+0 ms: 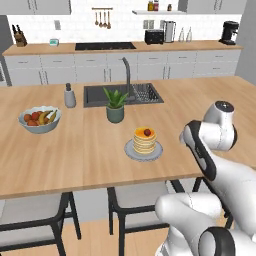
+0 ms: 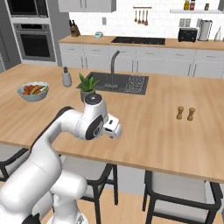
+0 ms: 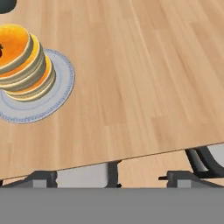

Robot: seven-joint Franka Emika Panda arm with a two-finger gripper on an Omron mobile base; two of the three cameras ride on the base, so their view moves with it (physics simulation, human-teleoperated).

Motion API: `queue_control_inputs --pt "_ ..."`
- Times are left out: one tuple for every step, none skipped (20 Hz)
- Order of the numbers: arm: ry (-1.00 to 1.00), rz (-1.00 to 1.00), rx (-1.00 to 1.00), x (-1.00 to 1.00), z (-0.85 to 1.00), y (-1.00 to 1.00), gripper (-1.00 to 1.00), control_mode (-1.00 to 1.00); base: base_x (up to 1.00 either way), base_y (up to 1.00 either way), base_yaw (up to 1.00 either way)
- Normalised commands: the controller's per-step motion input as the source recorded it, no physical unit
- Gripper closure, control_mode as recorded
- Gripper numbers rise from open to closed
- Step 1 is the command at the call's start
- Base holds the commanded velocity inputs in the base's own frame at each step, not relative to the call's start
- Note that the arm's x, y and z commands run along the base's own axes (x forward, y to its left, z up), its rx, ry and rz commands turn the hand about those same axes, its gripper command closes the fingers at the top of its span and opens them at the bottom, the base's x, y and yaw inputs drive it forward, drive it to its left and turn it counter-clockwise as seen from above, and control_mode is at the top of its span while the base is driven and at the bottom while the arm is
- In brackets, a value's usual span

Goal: Take the strawberry from the fridge and place it on top of the pancake, located on the dining counter.

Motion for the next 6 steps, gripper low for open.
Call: queue_control_inputs --pt "0.0 0.0 0.0 0.0 0.0 0.0 -1.0 -1.0 0.0 0.0 0.0" --pt "0.0 0.0 0.0 0.0 0.0 0.0 -1.0 -1.0 0.0 0.0 0.0" --pt "0.0 0.0 0.0 0.0 0.0 0.0 -1.0 -1.0 0.0 0.0 0.0" --pt "0.0 0.0 0.0 0.0 0.0 0.0 -1.0 -1.0 0.0 0.0 0.0" --pt "0.0 0.0 0.0 0.0 0.0 0.0 -1.0 -1.0 0.0 0.0 0.0" --pt "0.0 0.0 0.0 0.0 0.0 0.0 -1.0 -1.0 0.0 0.0 0.0"
